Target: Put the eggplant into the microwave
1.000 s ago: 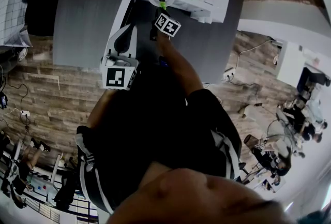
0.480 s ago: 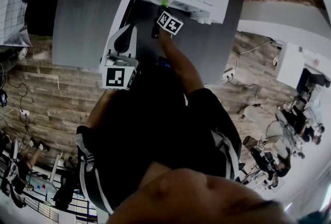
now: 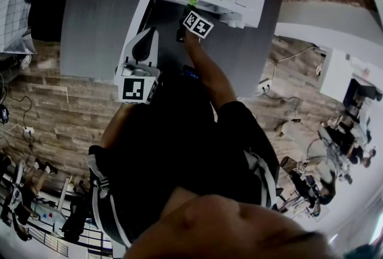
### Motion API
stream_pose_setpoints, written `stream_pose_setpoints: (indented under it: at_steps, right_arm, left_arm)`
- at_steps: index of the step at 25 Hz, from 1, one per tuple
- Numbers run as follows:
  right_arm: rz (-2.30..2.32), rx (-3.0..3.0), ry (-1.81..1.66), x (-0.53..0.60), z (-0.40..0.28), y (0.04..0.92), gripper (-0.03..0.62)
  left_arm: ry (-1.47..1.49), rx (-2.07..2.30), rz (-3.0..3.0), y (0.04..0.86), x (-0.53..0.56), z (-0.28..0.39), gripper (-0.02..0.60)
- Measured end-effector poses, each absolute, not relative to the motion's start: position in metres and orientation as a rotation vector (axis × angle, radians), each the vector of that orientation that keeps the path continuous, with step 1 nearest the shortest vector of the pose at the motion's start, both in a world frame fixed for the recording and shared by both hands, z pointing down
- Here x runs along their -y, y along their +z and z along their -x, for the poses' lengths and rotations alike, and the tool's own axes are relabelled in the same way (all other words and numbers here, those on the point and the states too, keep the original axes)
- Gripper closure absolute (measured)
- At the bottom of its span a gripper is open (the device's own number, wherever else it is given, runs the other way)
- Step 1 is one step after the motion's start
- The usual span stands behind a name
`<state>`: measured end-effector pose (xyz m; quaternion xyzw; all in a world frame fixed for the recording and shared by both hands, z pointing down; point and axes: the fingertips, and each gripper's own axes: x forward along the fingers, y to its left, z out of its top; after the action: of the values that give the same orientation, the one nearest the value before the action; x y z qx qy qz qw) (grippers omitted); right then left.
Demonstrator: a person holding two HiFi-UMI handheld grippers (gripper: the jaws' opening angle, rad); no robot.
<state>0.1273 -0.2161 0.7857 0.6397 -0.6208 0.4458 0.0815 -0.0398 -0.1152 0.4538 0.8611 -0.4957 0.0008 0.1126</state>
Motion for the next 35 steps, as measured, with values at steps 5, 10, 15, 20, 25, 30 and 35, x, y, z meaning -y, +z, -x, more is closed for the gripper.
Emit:
stream_pose_setpoints:
  at_steps: [5, 10, 15, 20, 25, 30, 35]
  right_arm:
    - [-1.917, 1.849, 1.329, 0.22, -0.129, 0.786, 0.522]
    - [-1.918, 1.846, 1.331, 0.224, -0.129, 0.785, 0.522]
    - [-1.92, 1.842, 1.33, 0.226, -0.13, 0.786, 0.522]
    - [-1.916, 1.845, 1.325, 0.227, -0.131, 0.783, 0.522]
    - [-1.906, 1.847, 1.323, 0.227, -0.131, 0.784, 0.522]
    - [-1.886, 1.875, 1.313, 0.222, -0.126, 0.78, 0.522]
    - [-1.848, 1.917, 1.277, 0.226, -0.113, 0.774, 0.522]
  left_arm:
    - [0.002, 1.452, -2.509, 0.456, 0.115, 0.04, 0.546]
    - [0.009, 1.448, -2.518, 0.457, 0.118, 0.04, 0.546]
    - [0.007, 1.448, -2.491, 0.46, 0.118, 0.04, 0.546]
    - [0.015, 1.448, -2.502, 0.458, 0.118, 0.041, 0.546]
    - [-0.004, 1.449, -2.51, 0.457, 0.12, 0.04, 0.546]
    - [0.002, 1.439, -2.512, 0.459, 0.119, 0.038, 0.546]
    - [-0.001, 1.441, -2.524, 0.456, 0.121, 0.038, 0.546]
